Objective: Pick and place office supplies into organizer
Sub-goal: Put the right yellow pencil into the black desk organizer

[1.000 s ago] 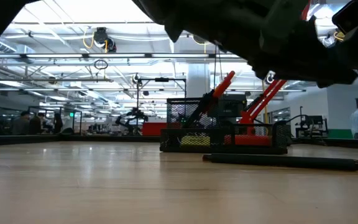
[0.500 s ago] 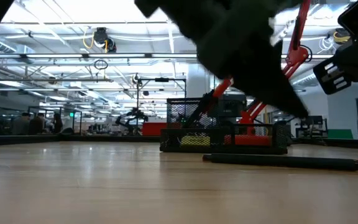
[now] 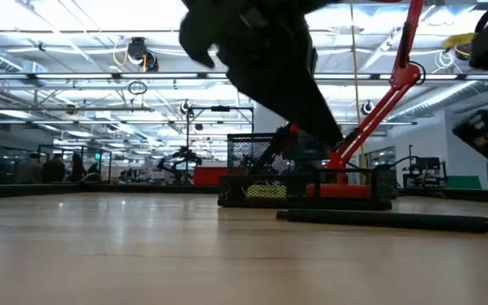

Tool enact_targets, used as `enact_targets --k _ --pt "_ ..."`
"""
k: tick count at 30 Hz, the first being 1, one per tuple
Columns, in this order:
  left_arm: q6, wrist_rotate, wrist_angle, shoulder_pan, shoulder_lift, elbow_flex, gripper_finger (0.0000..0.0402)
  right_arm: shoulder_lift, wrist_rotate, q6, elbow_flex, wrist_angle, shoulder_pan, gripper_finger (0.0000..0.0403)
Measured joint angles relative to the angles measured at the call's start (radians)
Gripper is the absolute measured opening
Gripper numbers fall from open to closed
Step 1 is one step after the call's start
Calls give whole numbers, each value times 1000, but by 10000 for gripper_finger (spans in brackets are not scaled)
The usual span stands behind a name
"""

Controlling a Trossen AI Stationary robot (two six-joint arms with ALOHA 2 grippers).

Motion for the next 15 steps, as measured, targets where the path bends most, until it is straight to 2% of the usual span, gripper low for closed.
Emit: enact_targets --k 2,7,11,15 --pt "-8 3 1 -6 -16 -9 26 45 -22 28 27 -59 1 128" --pt "-19 5 -13 -23 -47 -11 12 142 -45 77 53 -63 1 122" --pt "-19 4 -29 -37 -58 -13 3 190 -38 139 55 -56 1 103" --pt "-35 3 -59 -49 -78 -11 14 233 -20 143 55 -7 1 75"
